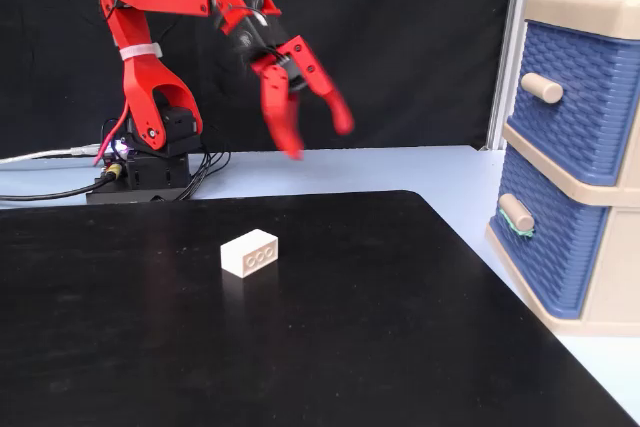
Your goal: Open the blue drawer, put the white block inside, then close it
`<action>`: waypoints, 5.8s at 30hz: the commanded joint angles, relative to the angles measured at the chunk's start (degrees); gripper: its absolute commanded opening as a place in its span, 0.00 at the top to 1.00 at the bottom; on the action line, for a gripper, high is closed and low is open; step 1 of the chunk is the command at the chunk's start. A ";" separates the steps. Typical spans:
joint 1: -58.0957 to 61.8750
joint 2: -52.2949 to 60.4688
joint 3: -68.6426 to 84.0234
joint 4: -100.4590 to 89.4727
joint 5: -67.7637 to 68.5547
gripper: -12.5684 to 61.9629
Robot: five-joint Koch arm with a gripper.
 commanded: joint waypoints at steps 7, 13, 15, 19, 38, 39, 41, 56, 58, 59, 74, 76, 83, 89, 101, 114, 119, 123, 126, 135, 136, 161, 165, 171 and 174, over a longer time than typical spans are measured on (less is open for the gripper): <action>-3.16 -15.64 13.36 -61.00 7.03 0.38; -3.60 -31.11 7.03 -70.75 13.80 0.39; -3.69 -36.39 2.72 -73.04 13.80 0.39; -3.52 -46.14 -8.17 -75.15 13.62 0.40; -5.71 -63.46 -36.30 -72.86 12.39 0.58; -5.89 -63.46 -36.65 -72.51 12.30 0.59; -6.42 -63.63 -37.18 -71.98 12.30 0.62; -6.24 -63.28 -32.87 -70.40 12.30 0.94; -5.27 -60.29 -26.81 -70.84 12.57 0.94; -4.22 -56.60 -22.68 -70.75 12.57 0.94; 1.05 -26.54 14.24 -70.31 12.22 0.42; 1.67 -25.49 14.50 -69.96 12.48 0.38; 6.94 -6.94 11.51 -33.05 12.39 0.38; 15.21 -1.05 -6.15 15.38 6.15 0.38; 24.26 -25.49 -18.72 26.72 -3.16 0.38; 24.43 -30.15 -19.86 27.51 -8.53 0.92; 24.87 -27.95 -25.40 31.64 -12.04 0.94; 24.26 -20.13 -43.59 45.09 -14.06 0.94; 18.02 -20.57 -57.48 48.16 -7.65 0.94; 2.37 -44.74 -87.63 43.42 15.47 0.94; 1.93 -47.55 -89.65 43.68 15.56 0.93; 9.14 -51.42 -85.78 73.92 -21.97 0.38; 8.00 -54.76 -85.96 69.08 -19.07 0.38; 1.85 -60.12 -90.09 55.72 -11.87 0.38; -0.97 -64.78 -95.10 46.41 -7.03 0.38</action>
